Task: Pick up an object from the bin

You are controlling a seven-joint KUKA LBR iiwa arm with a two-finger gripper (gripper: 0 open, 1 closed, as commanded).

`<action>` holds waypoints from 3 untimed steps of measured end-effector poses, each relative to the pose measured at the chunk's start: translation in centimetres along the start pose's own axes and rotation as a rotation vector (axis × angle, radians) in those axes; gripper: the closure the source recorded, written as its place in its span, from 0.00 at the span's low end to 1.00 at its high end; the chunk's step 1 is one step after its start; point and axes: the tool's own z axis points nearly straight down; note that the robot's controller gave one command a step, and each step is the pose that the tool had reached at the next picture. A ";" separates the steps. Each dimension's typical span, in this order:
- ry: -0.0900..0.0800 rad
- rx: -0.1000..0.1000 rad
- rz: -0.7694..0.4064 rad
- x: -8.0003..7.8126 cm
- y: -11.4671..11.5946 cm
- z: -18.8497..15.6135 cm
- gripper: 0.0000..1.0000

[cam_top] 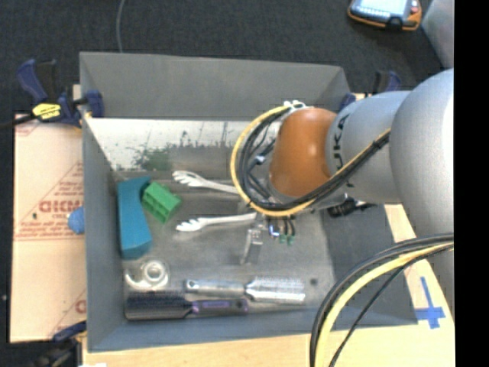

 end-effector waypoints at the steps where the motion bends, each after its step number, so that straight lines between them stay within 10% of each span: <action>1: -0.005 0.004 0.060 -3.6 -3.3 0.9 0.00; 2: -0.003 0.000 0.292 -0.7 -0.6 0.8 0.00; 3: -0.015 0.003 0.086 -3.5 -2.6 -5.0 0.00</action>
Offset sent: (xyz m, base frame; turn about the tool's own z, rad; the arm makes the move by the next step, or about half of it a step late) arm 0.0050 -0.0069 -0.0091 0.2952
